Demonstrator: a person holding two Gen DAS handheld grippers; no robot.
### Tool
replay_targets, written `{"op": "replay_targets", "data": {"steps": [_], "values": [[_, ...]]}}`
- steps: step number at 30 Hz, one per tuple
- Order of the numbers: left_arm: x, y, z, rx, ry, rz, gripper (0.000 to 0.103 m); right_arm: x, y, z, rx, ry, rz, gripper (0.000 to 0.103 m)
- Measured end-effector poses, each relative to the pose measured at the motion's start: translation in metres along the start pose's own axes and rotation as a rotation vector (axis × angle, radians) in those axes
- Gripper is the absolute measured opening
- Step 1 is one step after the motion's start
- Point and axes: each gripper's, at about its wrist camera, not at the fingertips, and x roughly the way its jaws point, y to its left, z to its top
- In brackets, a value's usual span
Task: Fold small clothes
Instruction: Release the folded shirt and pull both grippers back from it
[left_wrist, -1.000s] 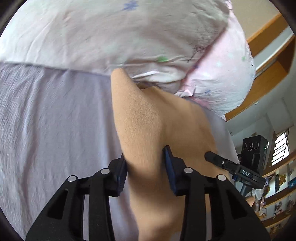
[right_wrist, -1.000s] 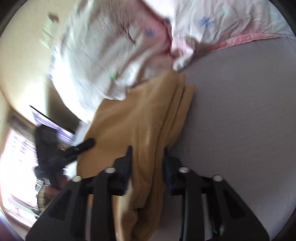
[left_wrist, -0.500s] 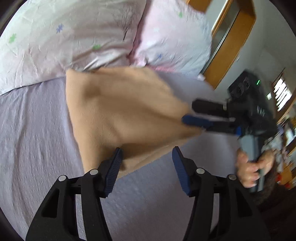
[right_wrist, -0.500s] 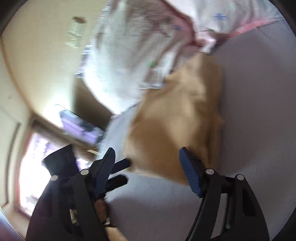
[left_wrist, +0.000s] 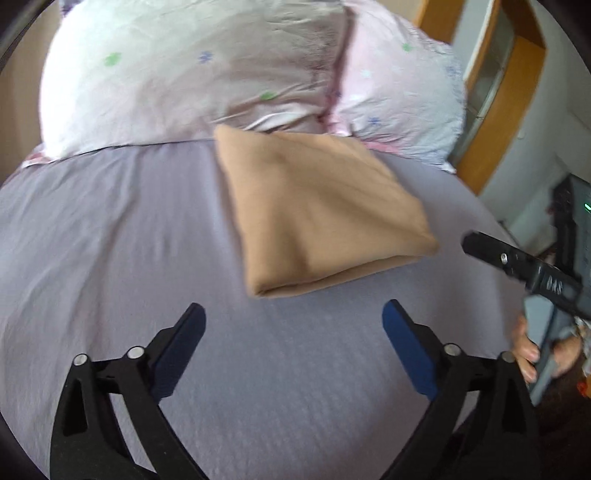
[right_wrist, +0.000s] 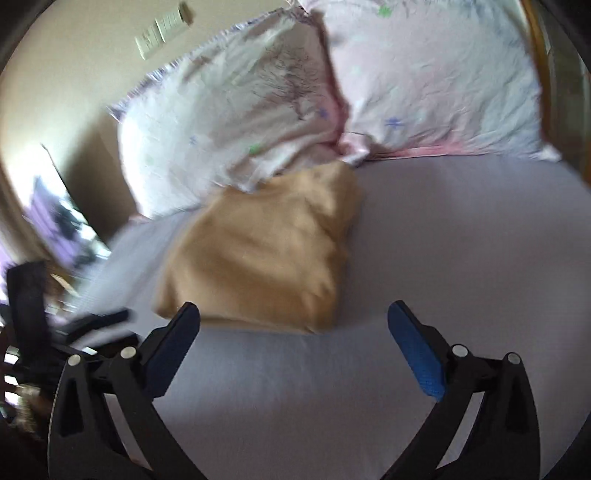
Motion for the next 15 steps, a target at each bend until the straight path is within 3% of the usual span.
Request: {"op": "replay_targets", "data": {"steps": [2, 4, 8, 15], "values": [[0.007, -0.002, -0.003, 0.005, 0.034, 0.112, 0.102, 0.014, 0.010, -0.005, -0.058, 0.019, -0.114, 0.101], [0.019, -0.004, -0.003, 0.016, 0.083, 0.184, 0.102, 0.020, 0.016, -0.014, -0.093, 0.042, -0.142, 0.101], [0.035, -0.005, -0.004, 0.020, 0.138, 0.205, 0.102, 0.034, 0.021, -0.024, -0.097, 0.113, -0.115, 0.101], [0.040, -0.003, -0.007, 0.023, 0.125, 0.270, 0.102, 0.046, 0.031, -0.032, -0.118, 0.151, -0.127, 0.101]]}}
